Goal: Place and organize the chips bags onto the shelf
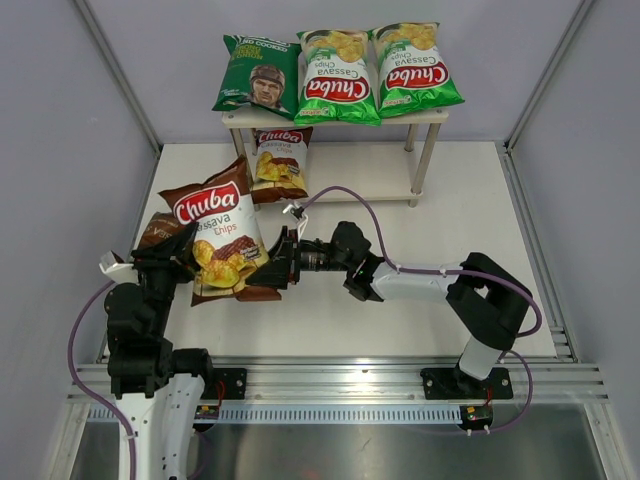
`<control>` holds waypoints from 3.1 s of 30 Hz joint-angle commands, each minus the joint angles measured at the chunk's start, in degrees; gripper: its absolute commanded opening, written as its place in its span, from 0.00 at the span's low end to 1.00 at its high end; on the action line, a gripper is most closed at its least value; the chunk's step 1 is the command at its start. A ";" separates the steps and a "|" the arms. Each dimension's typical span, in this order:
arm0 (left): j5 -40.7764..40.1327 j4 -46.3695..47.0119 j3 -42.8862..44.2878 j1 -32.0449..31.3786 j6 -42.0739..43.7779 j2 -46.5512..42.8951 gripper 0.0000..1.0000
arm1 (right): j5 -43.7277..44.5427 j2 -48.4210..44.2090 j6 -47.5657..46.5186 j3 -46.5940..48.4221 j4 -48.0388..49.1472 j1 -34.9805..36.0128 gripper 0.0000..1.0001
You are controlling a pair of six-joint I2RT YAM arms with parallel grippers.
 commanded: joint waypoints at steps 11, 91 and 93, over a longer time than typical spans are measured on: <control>7.53 7.84 9.80 -0.11 25.51 4.52 0.99 | -5.63 -6.68 -6.66 -4.37 4.68 1.04 0.12; 12.11 70.85 -10.04 -3.27 9.71 9.36 0.00 | 15.73 -30.69 6.08 -2.35 -7.19 0.07 0.99; 12.89 70.50 -10.57 -3.27 10.15 9.54 0.00 | 15.55 -30.34 5.46 -1.65 -8.06 0.07 0.99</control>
